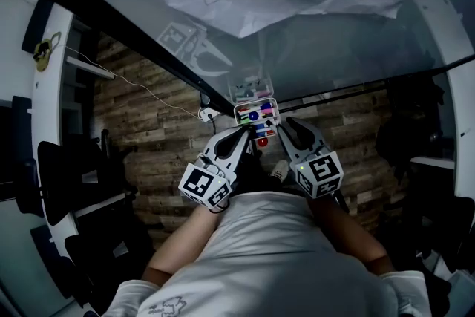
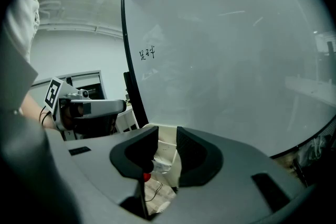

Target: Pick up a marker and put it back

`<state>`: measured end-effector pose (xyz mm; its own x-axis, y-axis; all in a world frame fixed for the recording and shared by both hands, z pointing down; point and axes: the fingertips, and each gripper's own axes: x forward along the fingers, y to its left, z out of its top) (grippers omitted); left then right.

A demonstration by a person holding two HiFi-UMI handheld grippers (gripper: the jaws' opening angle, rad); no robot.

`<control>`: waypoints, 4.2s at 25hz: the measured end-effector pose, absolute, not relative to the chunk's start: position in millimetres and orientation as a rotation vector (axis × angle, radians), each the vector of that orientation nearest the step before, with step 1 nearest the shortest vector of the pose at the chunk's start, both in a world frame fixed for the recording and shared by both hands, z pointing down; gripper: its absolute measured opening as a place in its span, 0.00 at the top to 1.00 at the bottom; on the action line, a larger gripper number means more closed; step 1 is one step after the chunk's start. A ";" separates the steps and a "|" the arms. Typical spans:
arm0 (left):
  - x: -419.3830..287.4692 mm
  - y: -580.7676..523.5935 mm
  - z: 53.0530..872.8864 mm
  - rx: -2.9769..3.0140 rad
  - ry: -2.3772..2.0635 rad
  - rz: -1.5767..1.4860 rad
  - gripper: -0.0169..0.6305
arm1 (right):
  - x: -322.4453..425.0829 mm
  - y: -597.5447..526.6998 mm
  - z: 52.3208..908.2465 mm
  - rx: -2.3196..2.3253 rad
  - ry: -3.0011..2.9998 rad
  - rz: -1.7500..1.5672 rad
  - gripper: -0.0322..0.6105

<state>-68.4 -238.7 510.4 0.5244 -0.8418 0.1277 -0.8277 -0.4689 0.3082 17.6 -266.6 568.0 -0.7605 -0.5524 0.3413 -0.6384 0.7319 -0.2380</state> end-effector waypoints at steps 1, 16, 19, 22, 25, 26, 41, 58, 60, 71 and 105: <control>-67.7 -238.0 510.2 2.436 -1.387 -0.061 0.97 | 19.3 -266.9 566.2 0.947 -2.693 0.500 0.80; -41.2 -232.8 478.6 2.524 -1.416 -0.129 0.97 | 49.2 -260.1 523.5 0.950 -2.778 0.405 0.80; -34.9 -231.1 465.2 2.551 -1.424 -0.141 0.97 | 51.6 -252.7 507.4 0.923 -2.811 0.347 0.87; -29.3 -231.0 449.8 2.593 -1.431 -0.159 0.97 | 50.4 -242.3 487.4 0.886 -2.856 0.244 0.93; -26.2 -231.9 438.8 2.613 -1.438 -0.174 0.97 | 50.2 -238.1 475.1 0.869 -2.879 0.198 0.93; -25.4 -232.1 436.3 2.615 -1.439 -0.177 0.97 | 51.1 -238.5 472.5 0.871 -2.882 0.192 0.93; -30.0 -212.6 423.6 2.659 -1.403 -0.164 0.97 | 44.5 -223.2 465.1 0.910 -2.915 0.240 0.93; -99.9 -110.9 421.5 2.757 -1.170 -0.126 0.97 | -37.2 -113.3 453.3 1.121 -2.873 0.241 0.93; -108.5 -96.6 422.5 2.766 -1.141 -0.122 0.97 | -45.9 -97.5 452.4 1.155 -2.868 0.237 0.93; -122.7 -23.5 426.6 2.806 -0.981 -0.133 0.97 | -65.2 -14.1 445.1 1.289 -2.843 0.211 0.93; 16.2 206.2 441.1 2.771 -1.020 -0.181 0.97 | 82.5 228.6 452.3 1.323 -2.827 0.122 0.94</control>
